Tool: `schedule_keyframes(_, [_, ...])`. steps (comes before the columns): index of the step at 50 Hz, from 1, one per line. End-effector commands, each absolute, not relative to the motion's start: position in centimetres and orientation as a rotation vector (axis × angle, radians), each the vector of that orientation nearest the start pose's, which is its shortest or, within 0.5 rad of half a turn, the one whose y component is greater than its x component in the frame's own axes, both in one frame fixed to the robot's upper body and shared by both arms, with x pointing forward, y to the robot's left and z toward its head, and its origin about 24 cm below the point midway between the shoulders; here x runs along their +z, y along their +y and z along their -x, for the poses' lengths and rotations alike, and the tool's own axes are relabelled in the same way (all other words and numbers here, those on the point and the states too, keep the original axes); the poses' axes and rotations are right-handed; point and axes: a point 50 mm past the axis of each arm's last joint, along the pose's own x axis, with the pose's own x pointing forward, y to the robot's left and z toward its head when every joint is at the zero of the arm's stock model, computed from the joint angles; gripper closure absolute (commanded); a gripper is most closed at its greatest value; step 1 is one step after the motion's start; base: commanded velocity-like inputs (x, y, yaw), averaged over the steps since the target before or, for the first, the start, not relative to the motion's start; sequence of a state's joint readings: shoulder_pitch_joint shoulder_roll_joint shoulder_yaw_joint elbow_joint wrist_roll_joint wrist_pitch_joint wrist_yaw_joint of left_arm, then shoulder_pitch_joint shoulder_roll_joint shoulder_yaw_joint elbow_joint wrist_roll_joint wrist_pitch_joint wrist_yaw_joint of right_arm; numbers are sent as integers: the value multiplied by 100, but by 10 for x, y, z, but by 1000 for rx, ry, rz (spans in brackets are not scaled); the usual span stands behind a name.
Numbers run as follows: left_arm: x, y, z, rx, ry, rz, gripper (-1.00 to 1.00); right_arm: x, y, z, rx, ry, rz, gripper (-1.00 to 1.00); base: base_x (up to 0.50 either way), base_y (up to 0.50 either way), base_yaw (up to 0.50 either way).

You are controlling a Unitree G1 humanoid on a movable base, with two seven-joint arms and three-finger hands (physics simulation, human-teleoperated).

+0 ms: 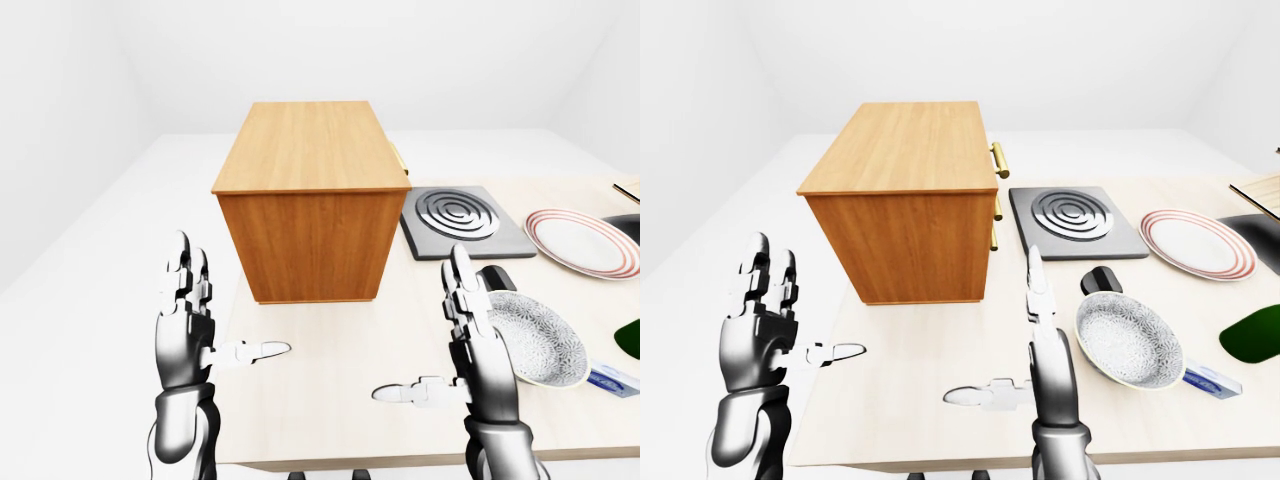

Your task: Put the bowl on the top of the cabinet.

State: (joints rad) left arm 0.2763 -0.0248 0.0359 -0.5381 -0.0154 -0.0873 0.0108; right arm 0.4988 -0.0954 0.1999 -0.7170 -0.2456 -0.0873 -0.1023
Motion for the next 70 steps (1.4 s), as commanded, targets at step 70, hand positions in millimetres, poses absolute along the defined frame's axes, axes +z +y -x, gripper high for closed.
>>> schedule_keyframes(70, [113,173,-197,147,-356,-2,-100,107,-253,-149,-276,69,925,-100,0,0,0])
